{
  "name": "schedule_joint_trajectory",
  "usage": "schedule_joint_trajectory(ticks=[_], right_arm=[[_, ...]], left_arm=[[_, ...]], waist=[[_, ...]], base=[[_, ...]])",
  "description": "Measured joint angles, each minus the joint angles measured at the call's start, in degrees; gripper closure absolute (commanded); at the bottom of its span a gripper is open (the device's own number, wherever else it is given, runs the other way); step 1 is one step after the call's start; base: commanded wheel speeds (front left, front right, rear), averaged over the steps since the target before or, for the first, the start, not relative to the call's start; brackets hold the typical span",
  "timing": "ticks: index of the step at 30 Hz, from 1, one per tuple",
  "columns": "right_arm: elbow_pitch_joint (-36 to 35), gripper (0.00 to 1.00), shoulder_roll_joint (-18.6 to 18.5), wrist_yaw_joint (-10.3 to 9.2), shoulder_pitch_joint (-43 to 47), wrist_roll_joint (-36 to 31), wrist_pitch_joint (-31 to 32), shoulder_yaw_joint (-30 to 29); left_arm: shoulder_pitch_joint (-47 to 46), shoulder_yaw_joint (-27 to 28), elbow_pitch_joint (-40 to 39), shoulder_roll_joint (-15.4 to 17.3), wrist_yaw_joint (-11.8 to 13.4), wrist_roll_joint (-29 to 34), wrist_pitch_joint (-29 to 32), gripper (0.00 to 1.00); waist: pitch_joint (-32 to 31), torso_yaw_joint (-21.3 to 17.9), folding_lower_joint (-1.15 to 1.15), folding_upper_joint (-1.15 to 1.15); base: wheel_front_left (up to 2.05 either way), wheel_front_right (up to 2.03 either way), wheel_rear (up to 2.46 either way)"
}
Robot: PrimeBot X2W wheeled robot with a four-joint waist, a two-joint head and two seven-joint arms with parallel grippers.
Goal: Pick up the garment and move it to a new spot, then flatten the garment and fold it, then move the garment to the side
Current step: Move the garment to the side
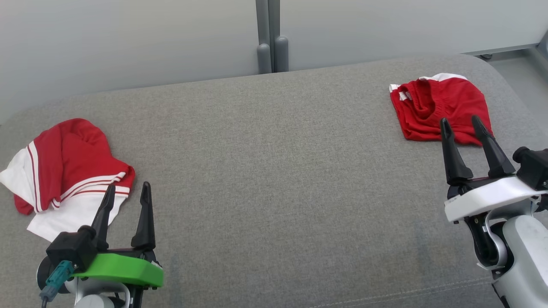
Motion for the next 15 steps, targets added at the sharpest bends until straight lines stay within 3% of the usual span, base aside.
schedule_joint_trajectory(ticks=[15], right_arm=[[-5.02, 0.00, 1.07, 0.05, 5.24, -2.69, 0.00, -2.47]], left_arm=[[0.12, -0.29, -0.87, -0.02, 0.48, 0.00, 0.00, 0.00]], waist=[[0.01, 0.76, 0.00, 0.00]], base=[[0.00, 0.00, 0.00]])
